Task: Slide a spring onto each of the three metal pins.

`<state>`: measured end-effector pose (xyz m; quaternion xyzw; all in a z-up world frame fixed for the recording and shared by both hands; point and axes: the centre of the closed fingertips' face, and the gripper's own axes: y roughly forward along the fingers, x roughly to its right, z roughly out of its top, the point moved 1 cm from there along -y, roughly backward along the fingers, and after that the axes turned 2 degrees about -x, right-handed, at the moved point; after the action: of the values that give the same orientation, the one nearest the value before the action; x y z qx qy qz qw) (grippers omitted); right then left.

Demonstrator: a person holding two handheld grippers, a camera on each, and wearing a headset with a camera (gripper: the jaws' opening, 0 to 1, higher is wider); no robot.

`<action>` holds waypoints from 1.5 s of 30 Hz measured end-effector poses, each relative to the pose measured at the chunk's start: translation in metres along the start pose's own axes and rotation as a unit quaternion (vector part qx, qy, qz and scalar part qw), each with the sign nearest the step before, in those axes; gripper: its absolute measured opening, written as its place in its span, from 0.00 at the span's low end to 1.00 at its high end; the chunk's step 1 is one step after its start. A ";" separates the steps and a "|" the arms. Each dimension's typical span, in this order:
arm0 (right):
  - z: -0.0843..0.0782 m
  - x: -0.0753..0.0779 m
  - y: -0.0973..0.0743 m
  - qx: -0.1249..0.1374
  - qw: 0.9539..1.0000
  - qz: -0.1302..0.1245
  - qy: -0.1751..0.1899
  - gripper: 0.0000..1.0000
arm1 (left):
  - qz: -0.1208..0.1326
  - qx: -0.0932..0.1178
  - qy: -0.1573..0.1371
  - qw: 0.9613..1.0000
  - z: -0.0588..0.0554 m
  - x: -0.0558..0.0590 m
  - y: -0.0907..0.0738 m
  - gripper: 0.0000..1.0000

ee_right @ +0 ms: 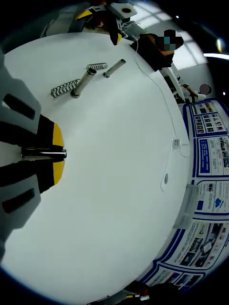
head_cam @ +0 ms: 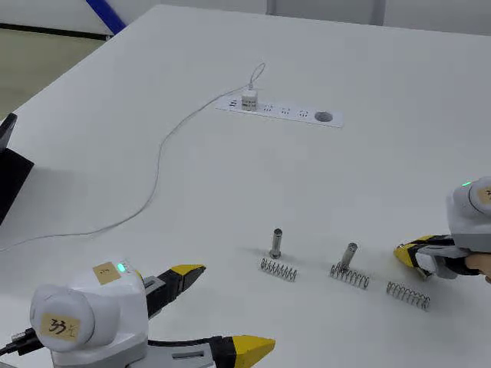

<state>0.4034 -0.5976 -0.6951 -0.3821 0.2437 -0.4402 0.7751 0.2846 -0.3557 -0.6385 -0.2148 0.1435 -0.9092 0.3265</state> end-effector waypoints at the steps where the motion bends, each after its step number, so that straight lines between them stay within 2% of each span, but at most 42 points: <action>1: 0.000 0.000 0.000 0.000 1.000 0.000 0.002 0.09 | 0.000 -0.001 0.001 1.000 0.000 0.000 0.000 0.86; 18: 0.000 -0.001 -0.001 0.006 0.999 -0.012 0.032 0.09 | -0.005 -0.006 0.008 1.000 -0.002 0.003 0.001 0.86; 24: -0.002 -0.004 -0.004 0.007 0.999 -0.010 0.040 0.09 | -0.004 -0.007 0.008 1.000 -0.002 0.002 0.001 0.86; 28: -0.003 -0.009 -0.007 0.011 0.999 -0.006 0.037 0.09 | -0.007 -0.010 0.009 1.000 -0.004 0.003 0.002 0.85; 31: -0.001 -0.008 -0.010 0.020 0.999 -0.016 0.028 0.08 | -0.008 -0.010 0.008 1.000 -0.004 0.004 0.002 0.85; 45: 0.004 -0.010 -0.020 0.040 0.999 -0.019 0.020 0.08 | -0.007 -0.010 0.009 1.000 -0.003 0.003 0.002 0.85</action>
<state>0.3914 -0.5940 -0.6759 -0.3470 0.2338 -0.4719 0.7760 0.2818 -0.3588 -0.6407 -0.2103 0.1536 -0.9122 0.3162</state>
